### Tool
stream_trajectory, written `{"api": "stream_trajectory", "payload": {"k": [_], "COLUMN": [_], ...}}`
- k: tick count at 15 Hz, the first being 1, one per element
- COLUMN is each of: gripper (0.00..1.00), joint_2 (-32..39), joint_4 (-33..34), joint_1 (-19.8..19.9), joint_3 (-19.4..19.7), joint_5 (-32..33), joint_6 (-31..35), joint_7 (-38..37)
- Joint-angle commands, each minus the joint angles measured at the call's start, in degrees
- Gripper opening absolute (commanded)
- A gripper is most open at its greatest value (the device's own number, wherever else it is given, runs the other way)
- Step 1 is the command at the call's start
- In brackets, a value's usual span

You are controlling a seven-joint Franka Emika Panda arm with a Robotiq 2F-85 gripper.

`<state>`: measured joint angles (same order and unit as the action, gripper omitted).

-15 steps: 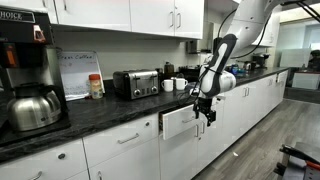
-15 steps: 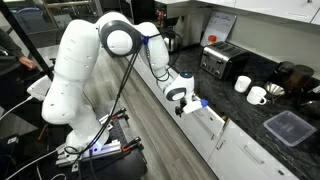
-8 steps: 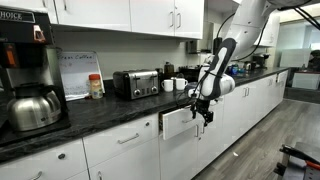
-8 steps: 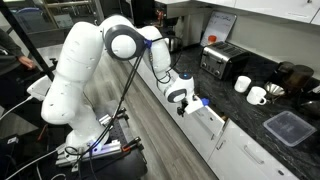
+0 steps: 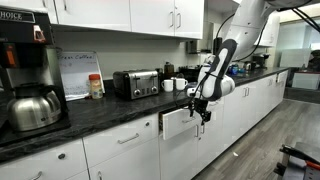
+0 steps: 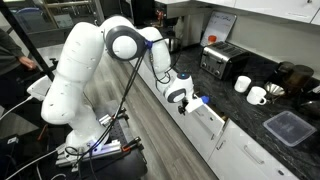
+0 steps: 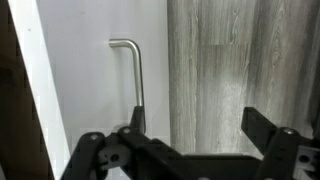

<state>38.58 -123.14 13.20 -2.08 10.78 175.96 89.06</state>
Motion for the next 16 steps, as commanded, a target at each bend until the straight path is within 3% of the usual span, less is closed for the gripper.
{"api": "stream_trajectory", "payload": {"k": [1, 14, 16], "gripper": [1.00, 1.00, 1.00], "joint_2": [0.00, 0.00, -0.01], "joint_4": [0.02, -0.14, -0.99], "joint_1": [0.49, 0.49, 0.39], "joint_3": [-0.29, -0.29, -0.02], "joint_5": [2.26, 2.32, 3.26], "joint_6": [-0.12, -0.13, 3.02], "joint_7": [-2.17, -2.41, -2.02]}}
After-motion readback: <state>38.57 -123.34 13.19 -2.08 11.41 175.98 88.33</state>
